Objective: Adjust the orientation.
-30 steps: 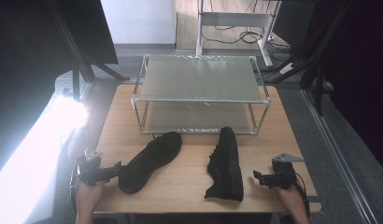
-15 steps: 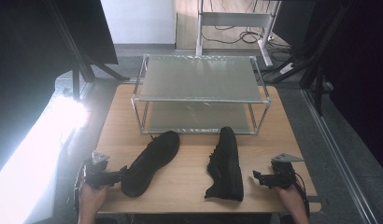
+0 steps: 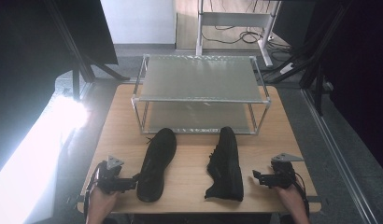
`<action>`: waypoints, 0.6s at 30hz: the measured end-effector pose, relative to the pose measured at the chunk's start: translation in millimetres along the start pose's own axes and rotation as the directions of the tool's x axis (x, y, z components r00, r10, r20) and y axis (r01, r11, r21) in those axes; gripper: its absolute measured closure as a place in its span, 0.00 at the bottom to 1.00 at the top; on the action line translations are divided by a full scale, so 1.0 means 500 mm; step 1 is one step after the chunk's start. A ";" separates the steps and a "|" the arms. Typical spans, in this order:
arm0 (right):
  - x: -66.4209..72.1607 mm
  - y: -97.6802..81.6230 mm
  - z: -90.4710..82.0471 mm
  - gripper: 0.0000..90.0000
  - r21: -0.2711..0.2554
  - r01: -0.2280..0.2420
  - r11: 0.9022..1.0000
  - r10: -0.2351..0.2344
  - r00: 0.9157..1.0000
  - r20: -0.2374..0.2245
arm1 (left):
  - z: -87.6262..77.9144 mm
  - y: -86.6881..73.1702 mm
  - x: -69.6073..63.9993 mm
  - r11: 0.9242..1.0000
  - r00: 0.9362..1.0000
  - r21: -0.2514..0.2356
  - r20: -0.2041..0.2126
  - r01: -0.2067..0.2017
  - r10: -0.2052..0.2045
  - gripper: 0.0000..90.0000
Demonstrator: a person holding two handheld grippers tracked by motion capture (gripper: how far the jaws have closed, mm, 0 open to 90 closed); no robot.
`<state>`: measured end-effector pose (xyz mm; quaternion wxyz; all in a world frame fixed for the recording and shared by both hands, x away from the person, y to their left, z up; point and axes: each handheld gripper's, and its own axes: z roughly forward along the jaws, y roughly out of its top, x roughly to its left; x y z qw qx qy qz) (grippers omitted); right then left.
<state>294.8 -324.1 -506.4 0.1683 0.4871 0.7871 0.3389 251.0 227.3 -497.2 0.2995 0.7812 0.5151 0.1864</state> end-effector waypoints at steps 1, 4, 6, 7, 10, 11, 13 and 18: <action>0.000 0.000 0.000 0.09 0.000 0.000 1.000 0.000 1.000 0.000 | 0.001 0.002 -0.006 1.000 1.000 0.001 0.003 -0.009 0.009 0.01; 0.000 0.000 0.000 0.09 -0.002 0.000 1.000 0.000 1.000 -0.001 | 0.005 0.007 -0.023 1.000 0.999 0.003 0.019 -0.030 0.030 0.01; 0.000 0.000 0.000 0.09 -0.002 0.000 1.000 0.000 1.000 -0.001 | 0.007 0.008 -0.028 0.999 0.999 0.003 0.024 -0.036 0.036 0.01; 0.000 0.000 0.000 0.09 -0.001 0.001 1.000 -0.001 1.000 -0.001 | 0.009 0.012 -0.038 0.999 0.998 0.006 0.038 -0.049 0.049 0.01; 0.000 0.000 0.000 0.09 -0.001 0.000 1.000 0.000 1.000 0.000 | 0.013 0.014 -0.047 0.999 0.997 0.005 0.054 -0.054 0.053 0.01; 0.000 0.001 0.000 0.09 -0.001 0.000 1.000 0.000 1.000 0.000 | 0.016 0.016 -0.051 0.998 0.996 0.006 0.062 -0.058 0.058 0.00; 0.000 0.001 0.000 0.09 -0.002 0.000 1.000 0.000 1.000 0.000 | 0.018 0.018 -0.053 0.998 0.996 0.007 0.066 -0.058 0.058 0.00; -0.002 0.001 -0.003 0.09 -0.011 -0.008 1.000 0.008 1.000 0.001 | 0.014 0.017 -0.038 0.999 0.998 -0.035 0.063 -0.019 0.022 0.00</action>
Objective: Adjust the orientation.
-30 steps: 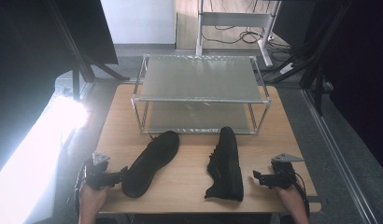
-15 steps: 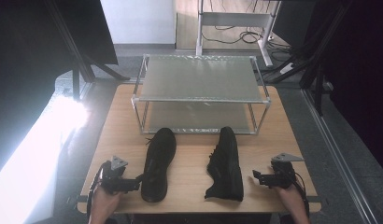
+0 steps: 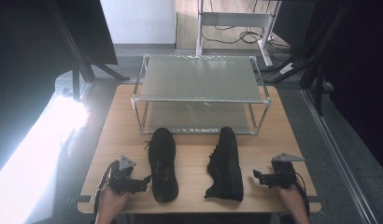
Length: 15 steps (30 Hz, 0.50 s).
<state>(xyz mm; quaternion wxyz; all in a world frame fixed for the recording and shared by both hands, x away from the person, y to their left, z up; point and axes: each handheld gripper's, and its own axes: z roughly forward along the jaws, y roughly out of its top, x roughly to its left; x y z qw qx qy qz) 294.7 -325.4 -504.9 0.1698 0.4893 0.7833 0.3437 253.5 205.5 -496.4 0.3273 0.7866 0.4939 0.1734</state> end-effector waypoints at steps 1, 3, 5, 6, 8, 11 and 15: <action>0.000 0.000 -0.001 0.09 -0.002 0.001 1.000 -0.001 1.000 -0.001 | -0.002 -0.001 0.004 1.000 1.000 -0.010 -0.009 0.008 -0.008 0.00; -0.001 0.002 -0.005 0.08 -0.013 -0.002 1.000 0.002 1.000 -0.002 | -0.005 -0.004 0.011 0.999 1.000 -0.024 -0.022 0.021 -0.022 0.00; -0.001 0.008 -0.012 0.06 -0.038 -0.007 0.999 0.007 1.000 -0.004 | -0.009 -0.009 0.021 0.998 0.998 -0.043 -0.036 0.042 -0.044 0.00; 0.000 0.010 -0.015 0.04 -0.046 -0.008 0.999 0.008 1.000 -0.005 | -0.009 -0.009 0.021 0.998 0.998 -0.043 -0.036 0.042 -0.044 0.00; 0.001 0.013 -0.017 0.03 -0.053 -0.006 0.999 0.006 1.000 -0.008 | -0.010 -0.011 0.027 0.997 0.998 -0.048 -0.041 0.055 -0.057 0.00; 0.007 0.028 -0.026 0.01 -0.064 0.001 0.998 -0.003 1.000 -0.026 | -0.012 -0.014 0.032 0.996 0.996 -0.055 -0.052 0.067 -0.070 0.00; 0.016 0.042 -0.033 0.00 -0.076 0.003 0.997 -0.006 0.999 -0.037 | -0.015 -0.016 0.037 0.994 0.995 -0.075 -0.055 0.082 -0.086 0.00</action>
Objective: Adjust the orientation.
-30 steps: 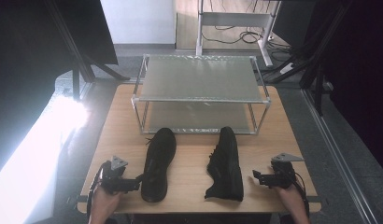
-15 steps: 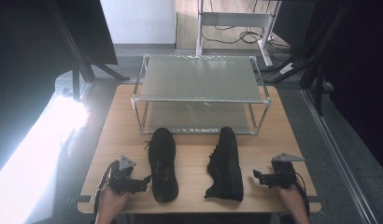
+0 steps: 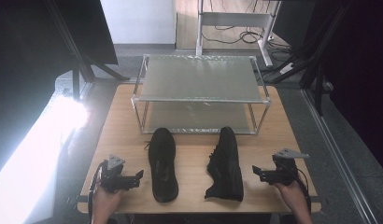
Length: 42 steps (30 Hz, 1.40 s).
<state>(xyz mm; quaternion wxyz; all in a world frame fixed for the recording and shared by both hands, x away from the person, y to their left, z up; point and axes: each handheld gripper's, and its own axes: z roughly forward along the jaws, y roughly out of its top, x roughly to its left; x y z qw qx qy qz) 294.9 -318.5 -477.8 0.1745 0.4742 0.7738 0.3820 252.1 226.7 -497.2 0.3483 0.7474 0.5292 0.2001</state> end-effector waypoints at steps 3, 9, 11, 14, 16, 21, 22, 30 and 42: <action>0.016 0.030 -0.010 0.00 -0.022 0.015 1.000 -0.015 1.000 -0.015 | -0.002 0.000 0.001 1.000 1.000 -0.012 0.003 0.001 -0.001 0.00; 0.042 0.068 -0.011 0.00 -0.039 0.033 0.999 -0.034 0.999 -0.036 | 0.000 0.001 -0.001 1.000 1.000 0.010 -0.009 -0.006 0.006 0.00; 0.056 0.081 -0.005 0.00 -0.034 0.044 0.998 -0.046 0.998 -0.053 | 0.001 0.001 -0.002 1.000 1.000 0.017 -0.010 -0.007 0.007 0.00; 0.083 0.101 0.011 0.00 -0.029 0.062 0.998 -0.064 0.995 -0.076 | 0.001 0.001 -0.002 1.000 1.000 0.024 -0.015 -0.013 0.013 0.00; 0.088 0.104 0.016 0.00 -0.029 0.069 0.997 -0.071 0.994 -0.079 | 0.002 0.001 -0.002 1.000 1.000 0.027 -0.016 -0.014 0.014 0.00; 0.126 0.122 0.051 0.00 -0.009 0.108 0.994 -0.108 0.990 -0.095 | 0.005 -0.001 -0.003 0.999 0.999 0.045 -0.025 -0.019 0.020 0.00; 0.138 0.123 0.066 0.00 0.003 0.125 0.992 -0.124 0.988 -0.091 | 0.006 -0.001 -0.003 0.999 0.999 0.048 -0.026 -0.019 0.020 0.00; 0.145 0.115 0.081 0.02 0.033 0.140 0.990 -0.138 0.989 -0.061 | 0.007 -0.001 -0.004 0.998 0.999 0.058 -0.027 -0.022 0.023 0.00; 0.103 0.105 0.035 0.04 -0.009 0.095 0.995 -0.095 0.995 -0.027 | 0.007 -0.001 -0.002 0.998 0.999 0.066 -0.037 -0.018 0.020 0.00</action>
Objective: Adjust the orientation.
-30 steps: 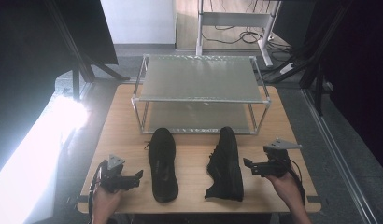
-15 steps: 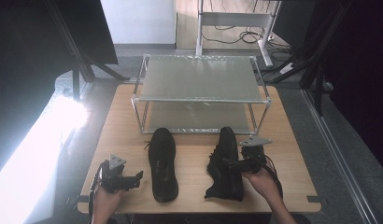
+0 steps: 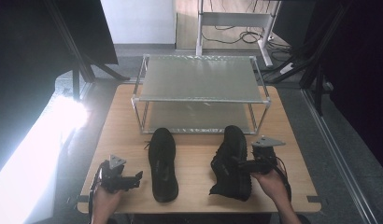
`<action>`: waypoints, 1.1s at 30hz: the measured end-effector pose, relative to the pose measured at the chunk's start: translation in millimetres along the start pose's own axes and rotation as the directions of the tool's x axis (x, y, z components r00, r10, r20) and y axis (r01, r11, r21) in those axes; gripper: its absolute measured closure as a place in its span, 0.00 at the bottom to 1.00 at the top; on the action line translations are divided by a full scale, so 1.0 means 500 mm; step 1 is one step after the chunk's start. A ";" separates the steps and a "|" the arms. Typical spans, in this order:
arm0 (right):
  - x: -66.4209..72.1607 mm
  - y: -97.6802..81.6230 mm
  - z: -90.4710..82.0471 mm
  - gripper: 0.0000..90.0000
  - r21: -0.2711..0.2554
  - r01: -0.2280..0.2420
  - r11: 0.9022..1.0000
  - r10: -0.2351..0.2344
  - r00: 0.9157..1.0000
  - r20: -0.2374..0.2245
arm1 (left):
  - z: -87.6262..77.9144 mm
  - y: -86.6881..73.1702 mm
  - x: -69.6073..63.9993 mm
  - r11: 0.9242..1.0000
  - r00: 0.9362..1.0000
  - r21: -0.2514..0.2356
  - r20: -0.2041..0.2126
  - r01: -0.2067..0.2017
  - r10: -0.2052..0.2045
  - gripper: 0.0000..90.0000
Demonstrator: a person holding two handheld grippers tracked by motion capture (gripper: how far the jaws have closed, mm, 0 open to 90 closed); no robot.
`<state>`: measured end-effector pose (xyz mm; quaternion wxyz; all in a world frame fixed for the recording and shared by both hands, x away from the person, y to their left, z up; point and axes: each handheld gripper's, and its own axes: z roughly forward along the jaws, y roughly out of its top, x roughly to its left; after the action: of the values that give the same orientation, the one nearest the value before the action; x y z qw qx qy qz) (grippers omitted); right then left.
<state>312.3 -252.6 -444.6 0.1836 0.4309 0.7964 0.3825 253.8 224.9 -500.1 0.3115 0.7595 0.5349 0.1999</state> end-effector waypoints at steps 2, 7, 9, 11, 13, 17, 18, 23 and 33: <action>-0.012 -0.003 -0.012 0.04 -0.008 -0.011 1.000 0.011 1.000 0.011 | 0.001 0.000 0.000 1.000 1.000 0.001 0.001 0.000 0.000 0.00; -0.045 -0.018 -0.038 0.09 -0.021 -0.055 0.998 0.055 0.998 0.004 | 0.001 0.000 -0.001 1.000 1.000 0.003 0.001 0.002 -0.002 0.00; -0.054 -0.024 -0.046 0.11 -0.026 -0.069 0.997 0.069 0.998 0.007 | 0.001 0.000 0.000 1.000 1.000 0.004 0.001 0.003 -0.003 0.00; -0.065 -0.032 -0.056 0.14 -0.031 -0.079 0.996 0.079 0.997 0.014 | 0.002 0.000 0.000 1.000 1.000 0.006 0.001 0.004 -0.004 0.00; -0.075 -0.041 -0.064 0.15 -0.034 -0.087 0.996 0.088 0.996 0.031 | 0.002 0.000 0.000 1.000 1.000 0.006 0.003 0.006 -0.006 0.00; -0.097 -0.060 -0.073 0.15 -0.039 -0.120 0.992 0.122 0.992 0.044 | 0.003 0.000 0.000 1.000 1.000 0.008 0.004 0.005 -0.005 0.00; -0.103 -0.065 -0.074 0.15 -0.038 -0.128 0.991 0.130 0.991 0.044 | 0.003 0.000 0.000 1.000 1.000 0.009 0.004 0.006 -0.006 0.00; -0.130 -0.087 -0.074 0.16 -0.032 -0.162 0.986 0.163 0.985 0.048 | 0.003 0.000 0.000 1.000 1.000 0.009 0.008 0.006 -0.006 0.00; -0.156 -0.113 -0.059 0.14 -0.026 -0.222 0.975 0.223 0.974 0.026 | 0.003 0.001 0.000 1.000 1.000 0.016 0.015 0.014 -0.015 0.00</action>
<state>307.1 -349.5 -471.9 0.1560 0.5208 0.7360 0.4033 255.0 224.5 -500.6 0.3110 0.7596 0.5395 0.1877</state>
